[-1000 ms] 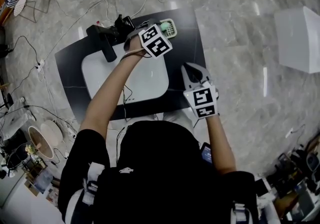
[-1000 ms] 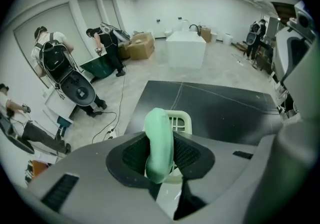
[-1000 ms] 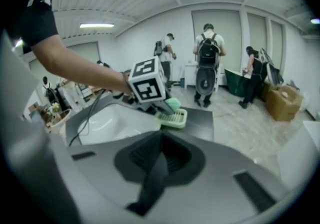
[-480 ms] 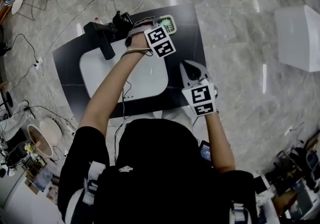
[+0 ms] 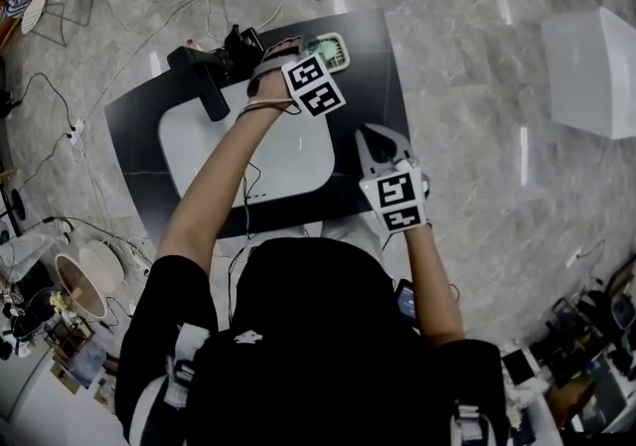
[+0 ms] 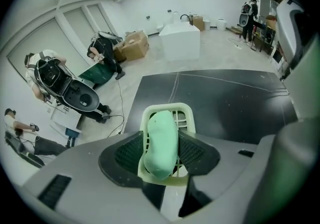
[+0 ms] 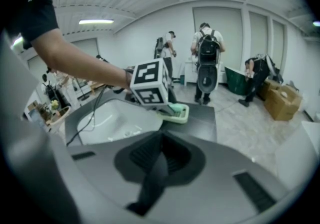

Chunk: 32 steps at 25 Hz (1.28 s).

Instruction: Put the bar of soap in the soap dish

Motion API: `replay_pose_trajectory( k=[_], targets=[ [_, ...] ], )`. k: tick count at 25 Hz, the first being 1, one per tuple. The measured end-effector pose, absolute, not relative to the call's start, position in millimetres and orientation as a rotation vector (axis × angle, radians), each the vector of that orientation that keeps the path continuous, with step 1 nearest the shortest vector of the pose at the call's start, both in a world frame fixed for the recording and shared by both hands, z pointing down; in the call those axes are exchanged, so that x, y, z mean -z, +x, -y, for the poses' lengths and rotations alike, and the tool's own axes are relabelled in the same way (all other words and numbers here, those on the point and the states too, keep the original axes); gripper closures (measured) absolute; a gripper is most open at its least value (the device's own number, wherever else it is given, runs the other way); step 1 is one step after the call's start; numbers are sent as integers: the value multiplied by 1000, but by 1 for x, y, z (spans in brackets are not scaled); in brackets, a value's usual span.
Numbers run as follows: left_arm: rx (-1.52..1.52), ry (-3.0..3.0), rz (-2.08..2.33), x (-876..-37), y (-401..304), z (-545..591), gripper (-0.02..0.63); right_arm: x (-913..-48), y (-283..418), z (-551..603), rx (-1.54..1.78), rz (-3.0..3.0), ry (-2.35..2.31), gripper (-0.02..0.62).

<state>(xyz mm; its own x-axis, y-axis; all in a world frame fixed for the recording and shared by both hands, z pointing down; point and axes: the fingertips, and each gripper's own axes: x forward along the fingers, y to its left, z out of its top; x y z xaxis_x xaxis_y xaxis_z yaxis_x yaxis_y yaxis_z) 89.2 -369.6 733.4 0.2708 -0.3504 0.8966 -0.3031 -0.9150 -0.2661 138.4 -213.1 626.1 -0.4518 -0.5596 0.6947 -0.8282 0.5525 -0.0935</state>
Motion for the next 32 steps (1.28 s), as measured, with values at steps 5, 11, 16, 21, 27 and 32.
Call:
replay_pose_trajectory(
  k=[5,11,16,21,27,32],
  targets=[
    [1718,-2559,-620,-721,92,365,337,-622,135,211,-572,2180,1124,560],
    [1673,-2608,-631,-702,90,358,330,-615,133,209,-564,2178,1158,560],
    [1620,-2654,-653,-676,80,347,330,-601,132,211,-547,2194,1201,560],
    [1503,-2748,-747,-632,69,331,372,-571,132,218,-483,2214,1242,560],
    [1325,-2872,-895,-583,51,312,394,-532,130,227,-403,2248,1316,560],
    [1159,-2885,-1029,-542,31,298,458,-498,125,229,-291,2255,1363,560]
  ],
)
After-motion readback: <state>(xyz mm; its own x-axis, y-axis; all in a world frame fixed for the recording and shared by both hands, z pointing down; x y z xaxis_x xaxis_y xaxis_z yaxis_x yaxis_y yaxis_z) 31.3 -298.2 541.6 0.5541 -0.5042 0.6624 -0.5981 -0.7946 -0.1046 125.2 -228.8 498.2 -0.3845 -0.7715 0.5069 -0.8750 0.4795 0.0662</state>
